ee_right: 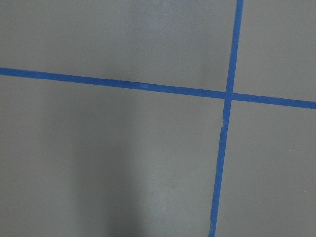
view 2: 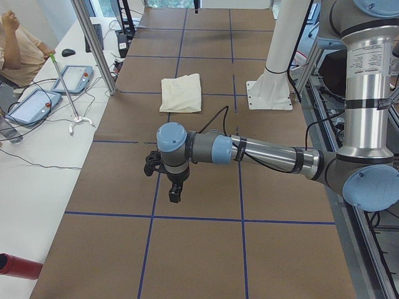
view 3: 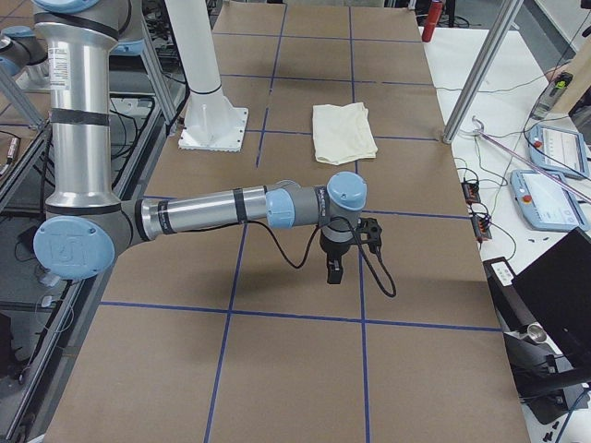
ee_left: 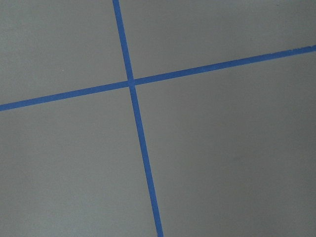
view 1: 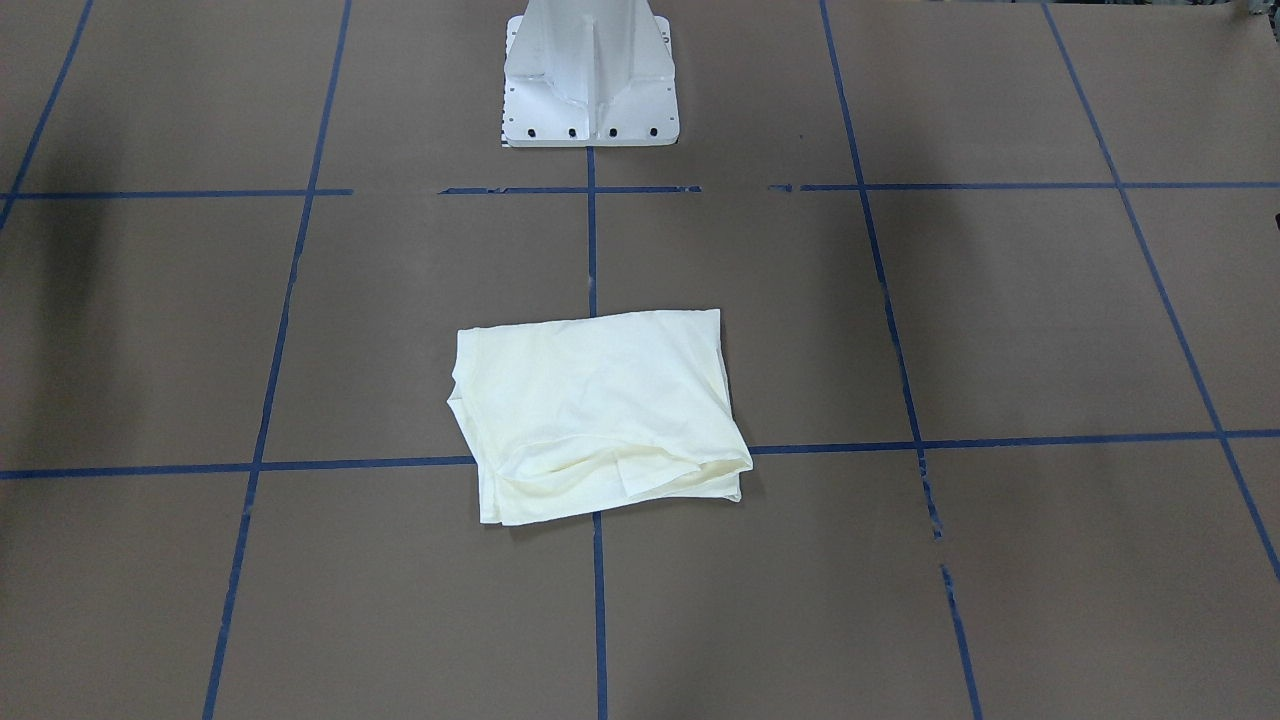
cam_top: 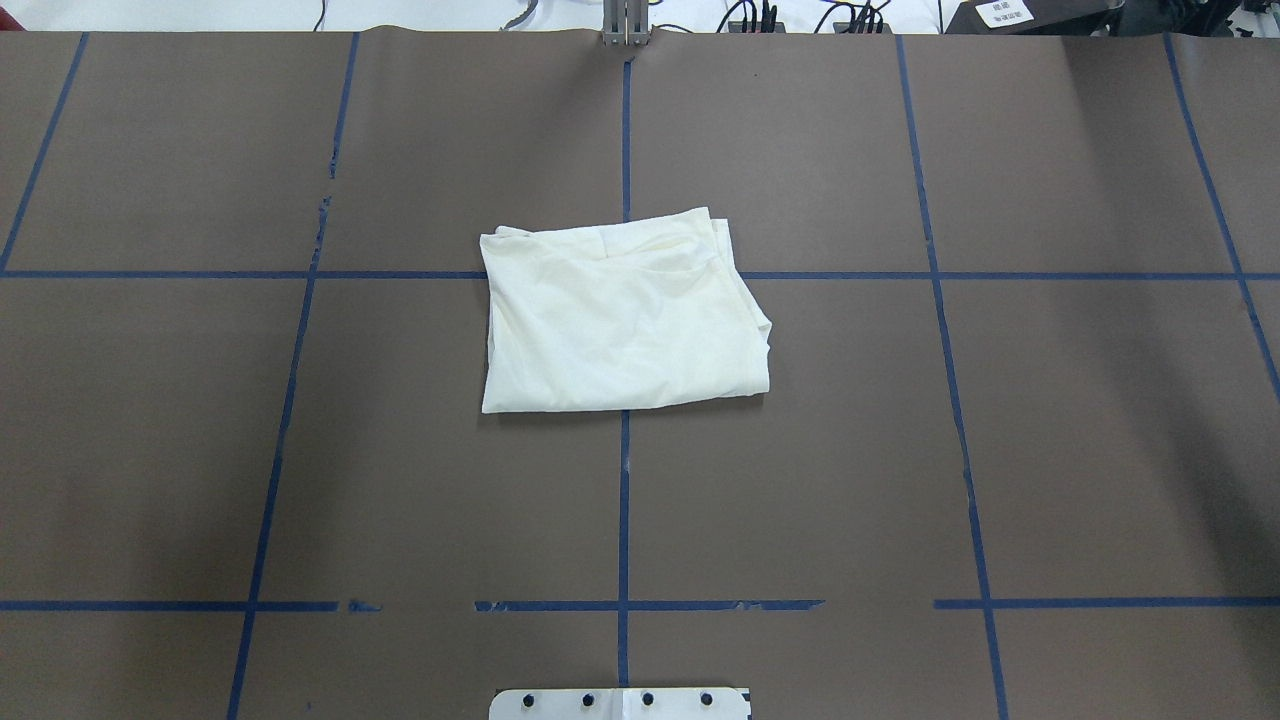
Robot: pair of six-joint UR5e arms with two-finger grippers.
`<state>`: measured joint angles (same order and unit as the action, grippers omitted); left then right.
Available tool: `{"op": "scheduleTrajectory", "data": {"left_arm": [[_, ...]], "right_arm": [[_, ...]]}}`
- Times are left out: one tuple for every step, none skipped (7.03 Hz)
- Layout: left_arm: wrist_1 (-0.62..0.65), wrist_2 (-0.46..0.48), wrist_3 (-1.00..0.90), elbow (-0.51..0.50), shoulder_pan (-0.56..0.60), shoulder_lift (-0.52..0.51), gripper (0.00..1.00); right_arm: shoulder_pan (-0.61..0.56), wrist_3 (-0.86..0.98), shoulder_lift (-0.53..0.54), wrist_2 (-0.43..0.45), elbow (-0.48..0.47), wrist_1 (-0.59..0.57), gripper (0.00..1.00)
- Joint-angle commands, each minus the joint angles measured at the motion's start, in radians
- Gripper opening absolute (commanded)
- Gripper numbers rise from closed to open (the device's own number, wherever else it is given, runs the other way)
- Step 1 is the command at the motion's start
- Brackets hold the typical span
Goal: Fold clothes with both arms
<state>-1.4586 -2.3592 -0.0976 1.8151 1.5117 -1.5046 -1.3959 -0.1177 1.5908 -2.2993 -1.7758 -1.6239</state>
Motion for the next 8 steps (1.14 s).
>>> {"op": "scheduleTrajectory", "data": {"left_arm": [[0.0, 0.0, 0.004, -0.002, -0.001, -0.006, 1.0], [0.0, 0.0, 0.006, -0.002, -0.001, -0.014, 1.0], [0.0, 0.0, 0.006, 0.001, -0.001, -0.017, 1.0], [0.0, 0.0, 0.009, -0.002, -0.001, -0.026, 1.0], [0.0, 0.002, 0.01, -0.008, -0.001, -0.031, 1.0], [0.004, 0.0, 0.01, -0.016, -0.001, -0.04, 1.0], [0.0, 0.0, 0.01, -0.07, -0.001, -0.077, 1.0], [-0.002, -0.002, 0.003, -0.173, -0.001, -0.151, 1.0]], "right_arm": [[0.014, -0.002, -0.079, -0.005, 0.065, -0.001, 1.0], [0.017, 0.0, -0.124, -0.014, 0.128, 0.001, 1.0], [0.018, 0.0, -0.136, -0.017, 0.137, 0.002, 1.0], [0.017, 0.0, -0.135, -0.026, 0.133, 0.003, 1.0], [0.017, 0.0, -0.135, -0.032, 0.139, 0.001, 1.0], [0.02, 0.0, -0.129, -0.043, 0.137, 0.001, 1.0], [0.02, 0.003, -0.12, -0.089, 0.127, 0.002, 1.0], [0.02, 0.003, -0.111, -0.095, 0.131, 0.003, 1.0]]}}
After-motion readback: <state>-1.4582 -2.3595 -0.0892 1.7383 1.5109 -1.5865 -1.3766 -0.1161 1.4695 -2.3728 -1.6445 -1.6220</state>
